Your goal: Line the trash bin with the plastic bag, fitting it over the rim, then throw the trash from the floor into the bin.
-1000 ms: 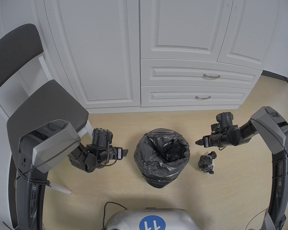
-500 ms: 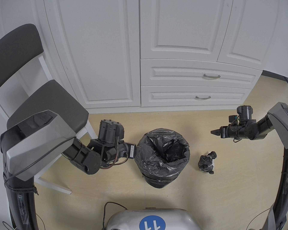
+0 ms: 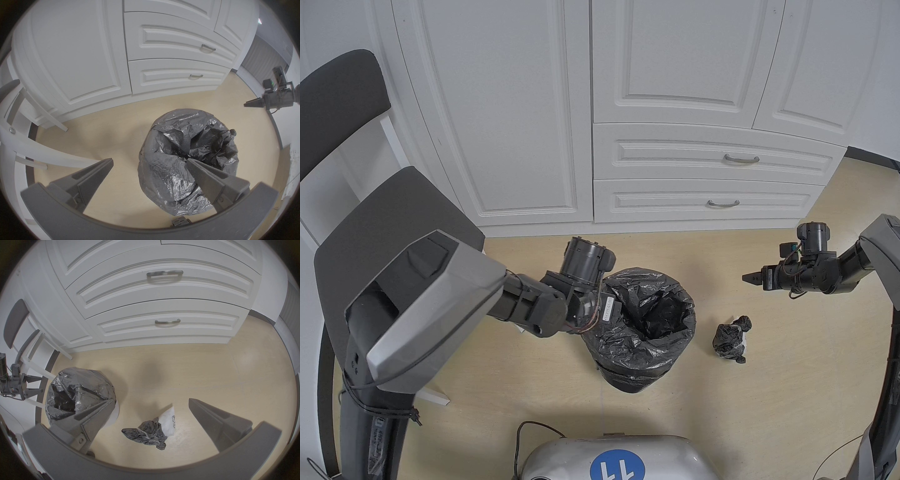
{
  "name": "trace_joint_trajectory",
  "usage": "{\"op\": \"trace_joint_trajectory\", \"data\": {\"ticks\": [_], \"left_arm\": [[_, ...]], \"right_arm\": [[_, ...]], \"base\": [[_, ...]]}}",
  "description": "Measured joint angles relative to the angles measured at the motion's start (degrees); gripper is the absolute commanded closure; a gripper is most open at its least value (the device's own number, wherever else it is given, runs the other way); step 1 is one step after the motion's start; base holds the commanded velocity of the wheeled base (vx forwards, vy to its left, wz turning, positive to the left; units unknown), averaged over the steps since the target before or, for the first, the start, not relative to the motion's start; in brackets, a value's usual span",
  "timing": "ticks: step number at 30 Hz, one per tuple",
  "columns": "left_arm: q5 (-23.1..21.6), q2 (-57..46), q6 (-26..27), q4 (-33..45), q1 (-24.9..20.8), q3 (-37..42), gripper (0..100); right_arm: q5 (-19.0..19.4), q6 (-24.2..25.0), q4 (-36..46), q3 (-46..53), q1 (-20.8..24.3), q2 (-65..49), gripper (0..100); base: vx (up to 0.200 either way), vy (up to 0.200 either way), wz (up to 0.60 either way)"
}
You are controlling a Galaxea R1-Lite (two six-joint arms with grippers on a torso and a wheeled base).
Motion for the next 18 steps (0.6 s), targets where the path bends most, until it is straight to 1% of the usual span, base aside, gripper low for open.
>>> {"op": "trace_joint_trajectory", "data": {"ticks": [5,11,13,15,18], "left_arm": [[3.5,4.3,0.0,6.6,-1.0,-8.7,0],[6.6,9.9,0.1,13.5,-1.4,-19.2,0],[7.4,11.7,0.2,17.2,-1.5,-22.1,0],[7.9,13.2,0.2,20.1,-1.5,-23.8,0],[8.2,14.3,0.0,22.5,-1.3,-24.2,0]], "right_arm": [[0.0,-0.1,0.0,0.0,-0.1,0.1,0],[0.0,-0.1,-0.1,0.1,-0.1,0.2,0],[0.0,-0.1,-0.1,0.1,0.0,0.2,0],[0.0,-0.2,-0.1,0.1,0.0,0.3,0],[0.0,-0.2,-0.1,0.1,0.1,0.3,0]], "base": [[0.0,0.0,0.0],[0.0,0.0,0.0],[0.0,0.0,0.0],[0.0,0.0,0.0],[0.0,0.0,0.0]]}}
